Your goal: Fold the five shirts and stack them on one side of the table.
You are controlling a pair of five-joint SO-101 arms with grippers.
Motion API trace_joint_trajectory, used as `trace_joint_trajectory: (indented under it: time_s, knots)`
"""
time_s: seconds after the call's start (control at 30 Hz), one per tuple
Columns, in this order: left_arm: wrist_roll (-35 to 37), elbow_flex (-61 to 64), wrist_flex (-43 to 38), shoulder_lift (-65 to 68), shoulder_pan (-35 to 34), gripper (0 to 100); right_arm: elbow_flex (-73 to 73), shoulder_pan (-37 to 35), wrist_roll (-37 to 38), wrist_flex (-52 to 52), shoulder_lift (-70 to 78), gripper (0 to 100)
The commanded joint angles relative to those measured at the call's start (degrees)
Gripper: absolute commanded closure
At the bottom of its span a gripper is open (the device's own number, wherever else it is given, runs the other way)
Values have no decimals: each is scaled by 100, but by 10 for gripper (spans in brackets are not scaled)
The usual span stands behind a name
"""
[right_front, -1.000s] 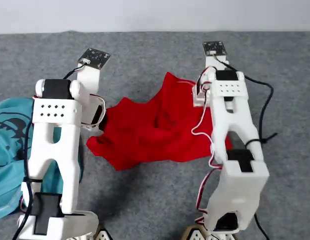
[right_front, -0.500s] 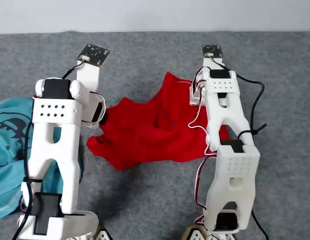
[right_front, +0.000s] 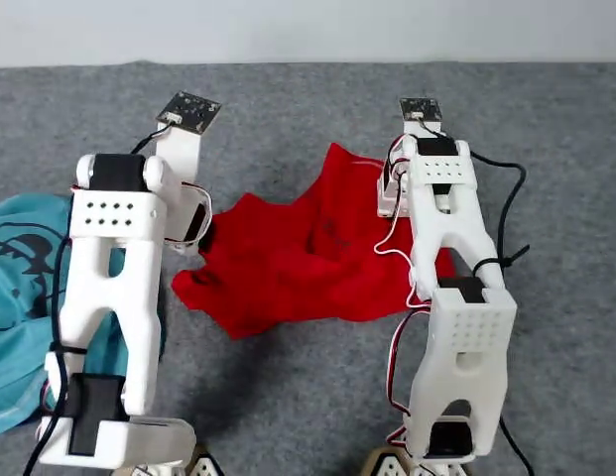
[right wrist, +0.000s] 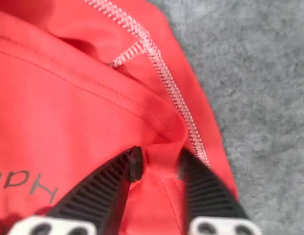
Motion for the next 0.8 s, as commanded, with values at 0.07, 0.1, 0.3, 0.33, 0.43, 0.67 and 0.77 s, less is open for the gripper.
trace_joint_trajectory:
  time_s: [0.07, 0.1, 0.3, 0.33, 0.43, 0.67, 0.77]
  knots:
    - [35, -171, -44, -18, 9, 845, -325, -31, -26, 57, -119, 980]
    - [35, -171, -44, -18, 9, 845, -325, -31, -18, 66, -127, 988]
    - [35, -207, -88, -62, 9, 845, -325, 4, 255, 409, -620, 990]
    - [35, -251, -105, -62, 9, 845, -325, 13, 299, 497, -743, 990]
    - [211, -532, -343, -9, -9, 845, -325, 66, 352, 796, -1095, 990]
    - [580, -690, -1231, 607, 202, 840, -325, 286, 642, 1490, -1657, 990]
    - [580, -1095, -1231, 1433, 404, 819, -316, 295, 677, 1701, -1736, 990]
